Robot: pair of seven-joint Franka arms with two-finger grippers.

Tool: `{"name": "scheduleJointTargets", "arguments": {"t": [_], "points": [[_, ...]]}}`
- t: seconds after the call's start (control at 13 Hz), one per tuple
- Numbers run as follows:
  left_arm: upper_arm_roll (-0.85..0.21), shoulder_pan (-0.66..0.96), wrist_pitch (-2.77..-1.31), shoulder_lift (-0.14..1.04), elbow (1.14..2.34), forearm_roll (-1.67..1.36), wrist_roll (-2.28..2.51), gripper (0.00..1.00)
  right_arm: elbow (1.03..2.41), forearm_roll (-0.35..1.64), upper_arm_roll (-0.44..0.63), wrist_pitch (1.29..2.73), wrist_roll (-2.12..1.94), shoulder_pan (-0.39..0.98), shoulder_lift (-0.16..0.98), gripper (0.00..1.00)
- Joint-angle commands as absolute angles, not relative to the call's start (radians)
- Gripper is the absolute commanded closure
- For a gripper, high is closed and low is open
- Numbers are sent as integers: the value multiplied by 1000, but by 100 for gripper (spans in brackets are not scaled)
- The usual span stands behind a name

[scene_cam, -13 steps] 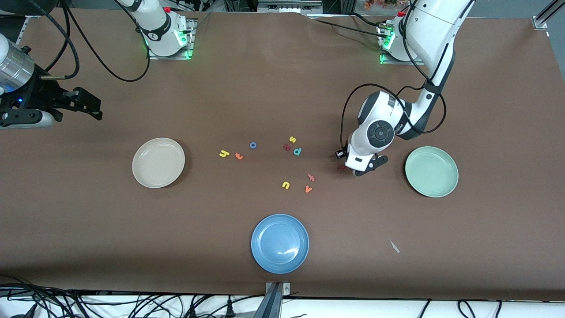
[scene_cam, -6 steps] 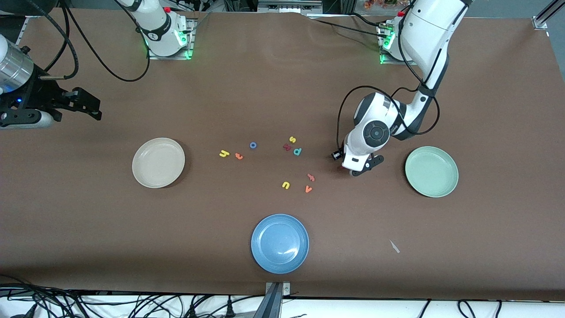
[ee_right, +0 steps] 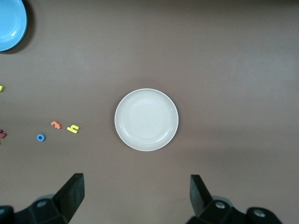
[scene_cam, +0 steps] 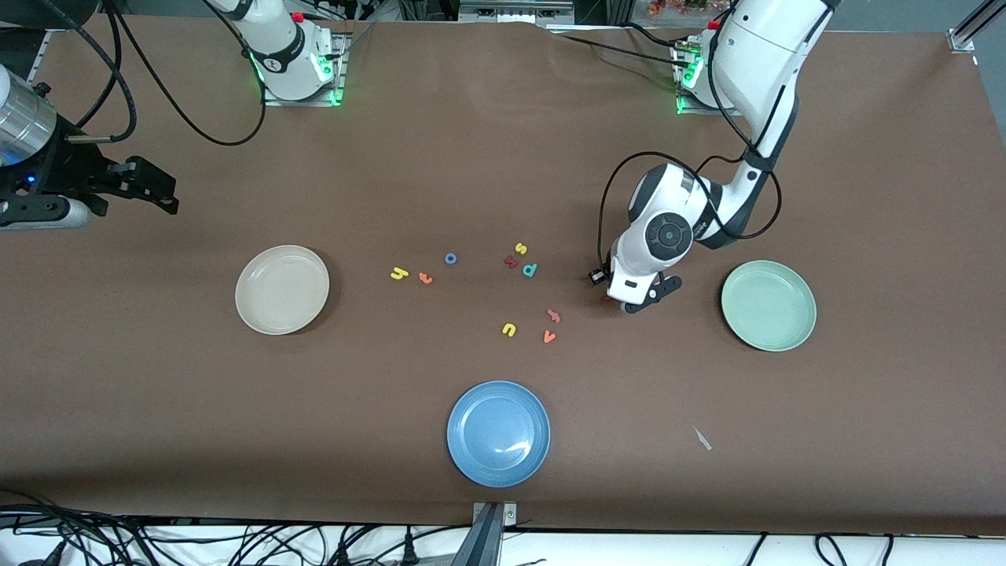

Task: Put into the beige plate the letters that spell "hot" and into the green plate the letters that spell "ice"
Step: 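Grasp the orange ring letter with the left gripper and lift it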

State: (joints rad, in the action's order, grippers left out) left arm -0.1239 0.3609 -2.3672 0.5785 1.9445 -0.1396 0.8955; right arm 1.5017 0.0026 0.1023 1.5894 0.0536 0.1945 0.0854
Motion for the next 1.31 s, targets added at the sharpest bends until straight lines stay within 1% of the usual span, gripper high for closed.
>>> {"name": "scheduleJointTargets", "arguments": {"t": [0.0,0.23,0.54,0.77,0.92,1.23], "points": [[-114,373,-2359,572,1962,-172,876,99,1489,-3,100,1585,51,184,89,0],[-110,354,-2326,526,1948,-161,856,100,1488,-9,100,1586,63,186,89,0],[-110,240,-2108,439,1846,-161,711,100,1488,-12,101,1598,61,183,89,0],[-100,138,-1968,416,1778,-140,579,100,1489,-28,100,1586,48,187,91,0],[-103,66,-1915,410,1763,-31,500,100,1491,-29,100,1582,34,187,87,0],[-103,-9,-1908,414,1764,40,294,100,1491,8,91,1575,43,198,104,0]]}}
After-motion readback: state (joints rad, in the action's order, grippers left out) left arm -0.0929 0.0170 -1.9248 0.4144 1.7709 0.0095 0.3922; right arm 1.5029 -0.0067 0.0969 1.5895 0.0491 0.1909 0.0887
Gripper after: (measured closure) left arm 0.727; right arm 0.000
